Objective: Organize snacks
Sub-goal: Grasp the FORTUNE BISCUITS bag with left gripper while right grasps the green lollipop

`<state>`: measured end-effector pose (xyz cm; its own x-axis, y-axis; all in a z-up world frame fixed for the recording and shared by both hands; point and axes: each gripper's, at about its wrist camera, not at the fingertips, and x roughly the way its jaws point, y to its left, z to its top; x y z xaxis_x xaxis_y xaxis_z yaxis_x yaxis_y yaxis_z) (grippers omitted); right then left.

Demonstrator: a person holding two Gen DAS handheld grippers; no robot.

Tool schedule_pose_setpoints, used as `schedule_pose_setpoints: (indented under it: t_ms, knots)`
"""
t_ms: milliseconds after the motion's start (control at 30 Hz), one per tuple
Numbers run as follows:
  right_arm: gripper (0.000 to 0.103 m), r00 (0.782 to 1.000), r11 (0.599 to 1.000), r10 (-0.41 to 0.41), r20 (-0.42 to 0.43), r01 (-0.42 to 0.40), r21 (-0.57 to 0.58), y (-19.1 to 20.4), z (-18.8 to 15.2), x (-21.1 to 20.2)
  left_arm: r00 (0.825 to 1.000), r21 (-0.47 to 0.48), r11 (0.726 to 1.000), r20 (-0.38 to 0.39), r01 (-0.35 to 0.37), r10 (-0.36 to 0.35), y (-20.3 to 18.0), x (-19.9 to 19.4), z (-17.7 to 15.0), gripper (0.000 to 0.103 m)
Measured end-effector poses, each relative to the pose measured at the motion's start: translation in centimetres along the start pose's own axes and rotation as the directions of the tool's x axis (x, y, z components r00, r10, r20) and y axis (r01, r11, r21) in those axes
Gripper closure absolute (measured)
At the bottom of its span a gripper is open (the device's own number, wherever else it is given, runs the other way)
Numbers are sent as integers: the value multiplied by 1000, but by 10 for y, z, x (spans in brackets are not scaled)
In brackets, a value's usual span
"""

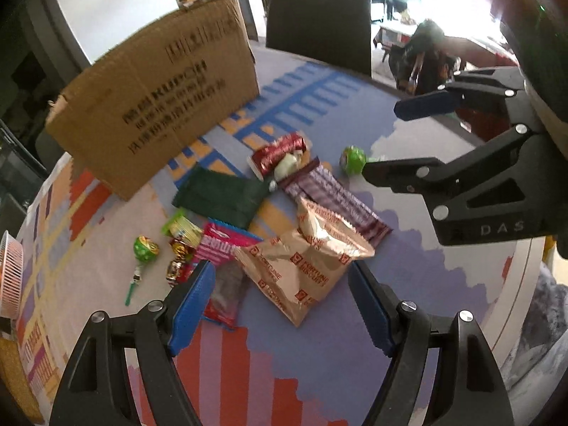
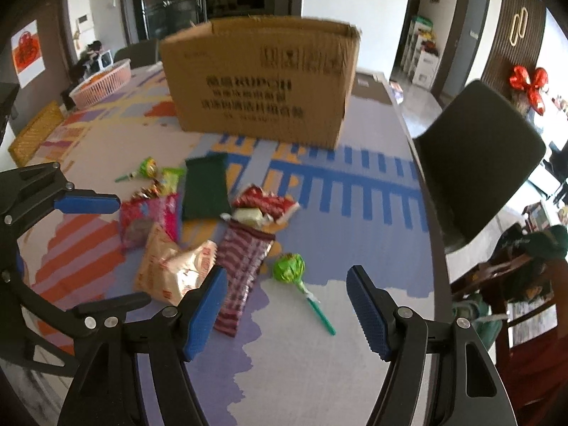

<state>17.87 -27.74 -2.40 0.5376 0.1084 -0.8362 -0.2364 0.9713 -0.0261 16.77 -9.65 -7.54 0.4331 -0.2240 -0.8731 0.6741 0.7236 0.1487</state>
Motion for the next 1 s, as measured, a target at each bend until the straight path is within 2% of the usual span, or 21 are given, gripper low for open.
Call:
schedule_pose_setpoints:
  t_ms: [267, 500, 633, 700, 1000]
  knots:
    - [33, 999, 1000, -3, -42, 3, -7, -3, -5, 19, 999, 90, 996, -37, 20, -16, -8, 16, 3, 26]
    - [34, 998, 1000, 11, -62, -11, 11, -8, -3, 32, 999, 52, 998, -48, 29, -26, 0, 31, 13, 26]
    - [40, 996, 999, 29, -79, -26, 38, -15, 0, 41, 999, 23, 999, -29, 37, -36, 4, 33, 19, 27]
    - [43, 996, 998, 35, -84, -31, 48, -17, 1, 44, 997, -7, 998, -30, 65, -65, 7, 36, 21, 27]
    - [54, 994, 998, 57, -97, -54, 38, -13, 2, 53, 988, -134, 980, -29, 150, -155, 16, 45, 24, 53]
